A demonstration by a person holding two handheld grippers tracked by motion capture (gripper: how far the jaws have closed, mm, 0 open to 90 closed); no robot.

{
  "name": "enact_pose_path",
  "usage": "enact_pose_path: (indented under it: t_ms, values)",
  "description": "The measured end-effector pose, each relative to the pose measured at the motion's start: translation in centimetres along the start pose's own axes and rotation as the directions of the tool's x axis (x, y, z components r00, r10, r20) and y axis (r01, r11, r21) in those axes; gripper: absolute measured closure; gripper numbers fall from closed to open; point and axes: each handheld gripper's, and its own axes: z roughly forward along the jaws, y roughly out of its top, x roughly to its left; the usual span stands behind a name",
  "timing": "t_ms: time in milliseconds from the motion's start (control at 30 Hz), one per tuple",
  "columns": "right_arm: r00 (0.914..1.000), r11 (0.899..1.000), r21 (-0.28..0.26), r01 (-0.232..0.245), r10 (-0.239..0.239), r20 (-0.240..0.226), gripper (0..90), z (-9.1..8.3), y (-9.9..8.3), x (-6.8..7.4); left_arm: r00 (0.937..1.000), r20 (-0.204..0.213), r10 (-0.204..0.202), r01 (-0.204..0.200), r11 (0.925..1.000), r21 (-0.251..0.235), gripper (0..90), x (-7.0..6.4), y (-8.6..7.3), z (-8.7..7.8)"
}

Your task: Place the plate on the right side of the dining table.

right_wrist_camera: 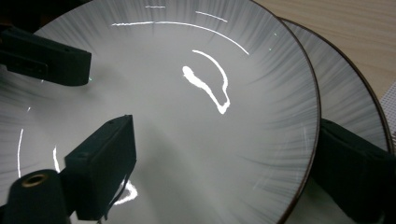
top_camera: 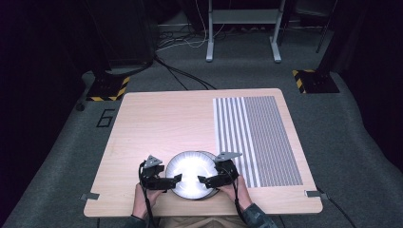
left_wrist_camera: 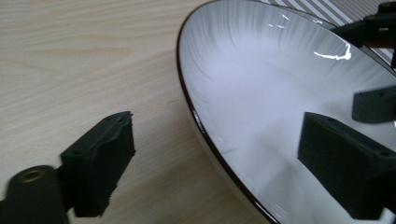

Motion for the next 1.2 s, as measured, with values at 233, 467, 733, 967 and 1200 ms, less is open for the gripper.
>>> enact_pose_path:
  t_ms: [233, 467, 733, 967, 1200]
  values:
    - [0.9994, 1.000, -0.009, -0.023, 0.024, 0.027, 25.7, -0.2, 0.0, -0.2, 0.9980, 0.047, -0.043, 0.044, 0.9990, -0.008, 36.5, -0.2, 0.0, 0.1]
    - [0.9956, 0.998, -0.032, -0.045, 0.047, 0.081, 36.3, -0.4, -0.2, -0.1, 0.9973, 0.035, -0.064, 0.065, 0.9978, -0.012, 45.9, -0.6, -0.1, -0.1]
    - [0.9850, 0.995, -0.060, -0.078, 0.086, 0.149, 51.4, -0.5, -0.5, 0.2, 0.9951, 0.013, -0.098, 0.098, 0.9948, -0.029, 48.5, -0.9, -0.3, 0.0]
    - [0.9782, 0.990, -0.092, -0.108, 0.122, 0.168, 60.3, -0.6, -0.7, -0.1, 0.9912, -0.002, -0.133, 0.132, 0.9894, -0.061, 51.8, -1.1, -0.6, 0.0]
    - [0.9688, 0.980, -0.131, -0.149, 0.171, 0.180, 67.5, -0.6, -0.8, -0.4, 0.9882, -0.030, -0.150, 0.147, 0.9856, -0.084, 53.3, -1.6, -0.7, 0.2]
